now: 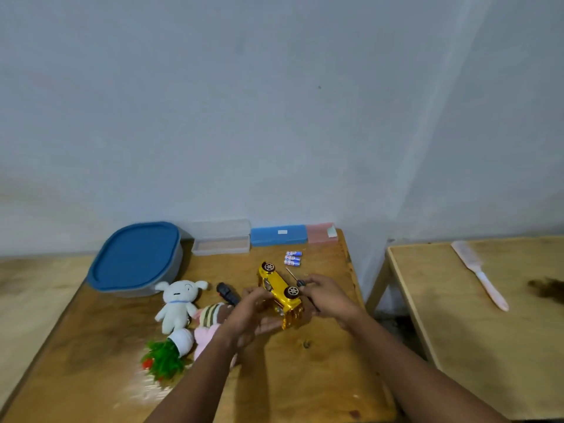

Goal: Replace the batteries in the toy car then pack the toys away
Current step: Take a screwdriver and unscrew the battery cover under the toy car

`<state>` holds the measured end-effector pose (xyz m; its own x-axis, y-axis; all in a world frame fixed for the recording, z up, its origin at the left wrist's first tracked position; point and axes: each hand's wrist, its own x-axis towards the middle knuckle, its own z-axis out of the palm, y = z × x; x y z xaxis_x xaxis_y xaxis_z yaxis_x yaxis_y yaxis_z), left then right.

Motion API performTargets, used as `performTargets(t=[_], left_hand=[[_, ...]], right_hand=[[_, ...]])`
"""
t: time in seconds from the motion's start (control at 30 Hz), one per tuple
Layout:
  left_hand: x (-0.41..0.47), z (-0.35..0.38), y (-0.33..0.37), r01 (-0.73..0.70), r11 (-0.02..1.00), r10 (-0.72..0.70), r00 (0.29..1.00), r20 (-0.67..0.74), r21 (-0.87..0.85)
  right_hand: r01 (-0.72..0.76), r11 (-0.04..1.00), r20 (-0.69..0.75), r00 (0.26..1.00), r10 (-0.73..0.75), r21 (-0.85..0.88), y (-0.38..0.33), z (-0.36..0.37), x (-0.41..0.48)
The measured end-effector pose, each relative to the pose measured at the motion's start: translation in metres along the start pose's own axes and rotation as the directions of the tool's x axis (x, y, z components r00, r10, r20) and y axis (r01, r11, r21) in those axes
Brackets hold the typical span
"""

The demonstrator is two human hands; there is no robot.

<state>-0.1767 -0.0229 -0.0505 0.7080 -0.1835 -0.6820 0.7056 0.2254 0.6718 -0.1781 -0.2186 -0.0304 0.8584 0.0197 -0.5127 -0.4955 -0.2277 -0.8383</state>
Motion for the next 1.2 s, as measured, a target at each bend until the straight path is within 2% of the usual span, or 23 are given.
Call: performTargets(t=[0.1,0.17,0.3,0.43,0.63,0.8,1.2], left_hand=[[-0.006,-0.007,0.01,-0.058,0.993,0.069,0.992,0.108,-0.104],[-0.005,-0.011,0.018,-0.075,0.985,0.099,0.984,0.15,-0.158],[-0.004,-0.017,0.031,-0.132,0.965,0.163,0.979,0.124,-0.225],[0.008,-0.033,0.038,-0.177,0.942,0.209,0.974,0.087,-0.284],[0.022,-0.041,0.052,-0.209,0.949,0.249,0.956,0.156,-0.238],[0.025,-0.047,0.055,-0.264,0.956,0.279,0.953,0.118,-0.126],[0.017,-0.043,0.068,-0.403,0.915,0.4,0.904,0.151,-0.015]], right_hand=[[0.096,0.993,0.012,0.995,-0.097,0.061,-0.015,0.018,-0.005],[0.154,0.988,0.015,0.988,-0.155,0.03,-0.024,0.026,-0.009],[0.227,0.97,0.02,0.974,-0.226,-0.082,-0.043,0.036,-0.014],[0.31,0.911,-0.085,0.935,-0.343,-0.27,-0.058,0.039,-0.009],[0.326,0.849,-0.194,0.88,-0.433,-0.415,-0.071,0.048,-0.001],[0.378,0.781,-0.205,0.823,-0.529,-0.496,-0.086,0.059,-0.012],[0.313,0.826,-0.256,0.847,-0.466,-0.469,-0.092,0.061,-0.013]])
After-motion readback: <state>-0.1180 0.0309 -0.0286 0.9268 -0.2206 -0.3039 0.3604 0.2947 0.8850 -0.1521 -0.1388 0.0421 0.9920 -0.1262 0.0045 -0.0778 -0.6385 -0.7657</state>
